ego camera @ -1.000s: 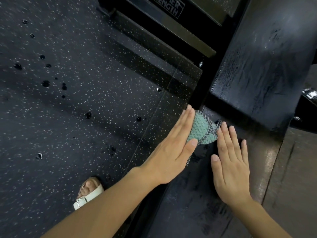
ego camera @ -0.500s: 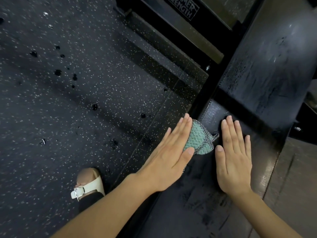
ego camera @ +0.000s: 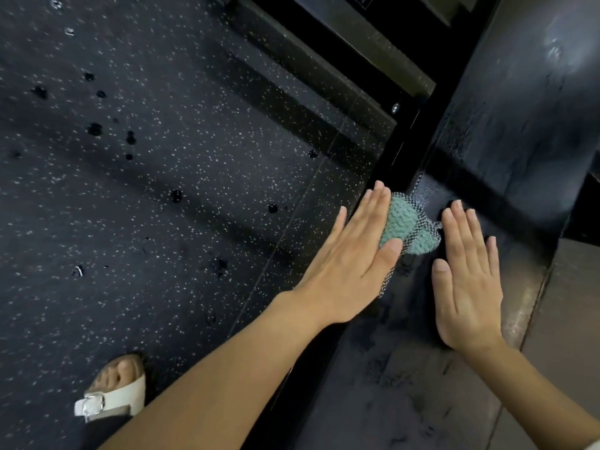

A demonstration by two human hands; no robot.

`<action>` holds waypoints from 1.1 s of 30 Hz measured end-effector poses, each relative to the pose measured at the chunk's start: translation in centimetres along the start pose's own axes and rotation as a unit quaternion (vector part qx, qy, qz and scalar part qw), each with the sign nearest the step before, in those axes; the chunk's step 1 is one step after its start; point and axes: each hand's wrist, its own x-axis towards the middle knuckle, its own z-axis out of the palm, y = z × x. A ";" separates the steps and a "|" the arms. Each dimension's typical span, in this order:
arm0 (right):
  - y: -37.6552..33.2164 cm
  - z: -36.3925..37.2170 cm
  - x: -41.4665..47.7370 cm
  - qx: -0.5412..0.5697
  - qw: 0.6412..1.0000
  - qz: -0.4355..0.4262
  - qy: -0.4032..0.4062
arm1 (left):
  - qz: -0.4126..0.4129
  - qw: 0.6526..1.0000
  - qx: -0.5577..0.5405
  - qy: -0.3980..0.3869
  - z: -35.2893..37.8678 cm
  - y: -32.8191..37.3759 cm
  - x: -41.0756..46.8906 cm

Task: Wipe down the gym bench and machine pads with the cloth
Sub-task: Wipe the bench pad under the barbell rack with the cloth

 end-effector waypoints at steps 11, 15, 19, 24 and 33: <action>-0.1 -0.1 0.1 -0.004 1.000 0.007 -0.002 | -0.011 0.998 -0.001 -0.061 -0.3 -0.7 -4.7; -0.1 -0.1 0.0 -0.005 1.000 0.008 -0.001 | -0.022 0.998 -0.013 -0.064 0.1 -0.7 -6.1; -0.1 -0.1 0.1 -0.002 1.000 0.008 0.002 | -0.025 0.998 -0.015 -0.058 0.0 -0.5 -4.6; -0.1 0.0 0.1 0.004 1.000 0.008 0.005 | -0.023 0.998 0.001 -0.051 -0.6 -0.8 -1.8; -0.2 -0.2 0.1 0.004 1.000 0.006 0.002 | -0.016 0.999 -0.028 -0.027 0.1 -1.2 -3.1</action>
